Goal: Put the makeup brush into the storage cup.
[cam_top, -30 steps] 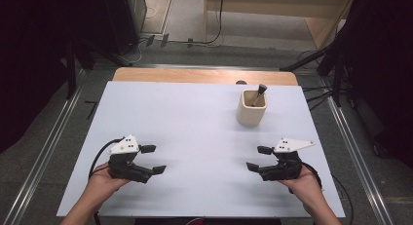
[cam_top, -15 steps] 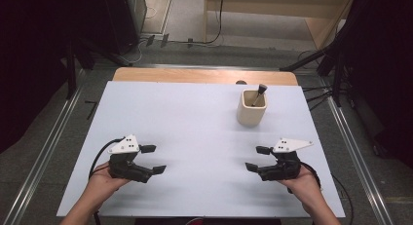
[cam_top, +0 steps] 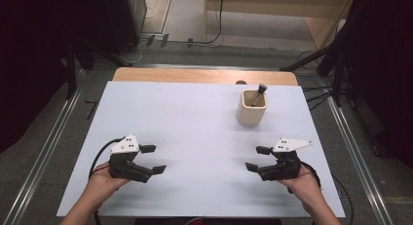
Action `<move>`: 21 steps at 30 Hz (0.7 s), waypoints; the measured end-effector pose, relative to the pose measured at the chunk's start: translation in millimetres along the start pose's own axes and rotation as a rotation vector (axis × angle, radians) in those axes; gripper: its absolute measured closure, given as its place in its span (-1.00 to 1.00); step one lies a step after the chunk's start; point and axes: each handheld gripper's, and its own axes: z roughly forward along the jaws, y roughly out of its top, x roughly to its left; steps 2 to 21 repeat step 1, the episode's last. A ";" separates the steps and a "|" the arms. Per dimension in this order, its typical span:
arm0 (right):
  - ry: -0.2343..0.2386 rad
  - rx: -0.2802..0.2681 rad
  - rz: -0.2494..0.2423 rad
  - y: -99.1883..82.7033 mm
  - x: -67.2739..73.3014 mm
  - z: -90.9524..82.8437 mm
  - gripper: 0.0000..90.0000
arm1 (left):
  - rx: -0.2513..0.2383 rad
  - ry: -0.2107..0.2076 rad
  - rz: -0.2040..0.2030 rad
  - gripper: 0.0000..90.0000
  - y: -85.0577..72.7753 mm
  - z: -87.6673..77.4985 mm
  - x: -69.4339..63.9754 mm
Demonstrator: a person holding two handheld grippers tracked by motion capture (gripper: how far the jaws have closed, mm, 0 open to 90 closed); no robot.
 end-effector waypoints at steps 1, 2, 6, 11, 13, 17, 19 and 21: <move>-0.002 0.002 -0.002 -0.1 -0.2 0.3 -0.45 | -0.002 -0.002 -0.002 -0.59 0.2 -0.1 0.0; -0.002 0.002 -0.002 -0.1 -0.2 0.3 -0.45 | -0.002 -0.002 -0.002 -0.59 0.2 -0.1 0.0; -0.002 0.002 -0.002 -0.1 -0.2 0.3 -0.45 | -0.002 -0.002 -0.002 -0.59 0.2 -0.1 0.0; -0.002 0.002 -0.002 -0.1 -0.2 0.3 -0.45 | -0.002 -0.002 -0.002 -0.59 0.2 -0.1 0.0; -0.002 0.002 -0.002 -0.1 -0.2 0.3 -0.45 | -0.002 -0.002 -0.002 -0.59 0.2 -0.1 0.0; -0.002 0.002 -0.002 -0.1 -0.2 0.3 -0.45 | -0.002 -0.002 -0.002 -0.59 0.2 -0.1 0.0; -0.002 0.002 -0.002 -0.1 -0.2 0.3 -0.45 | -0.002 -0.002 -0.002 -0.59 0.2 -0.1 0.0; -0.002 0.002 -0.002 -0.1 -0.2 0.3 -0.45 | -0.002 -0.002 -0.002 -0.59 0.2 -0.1 0.0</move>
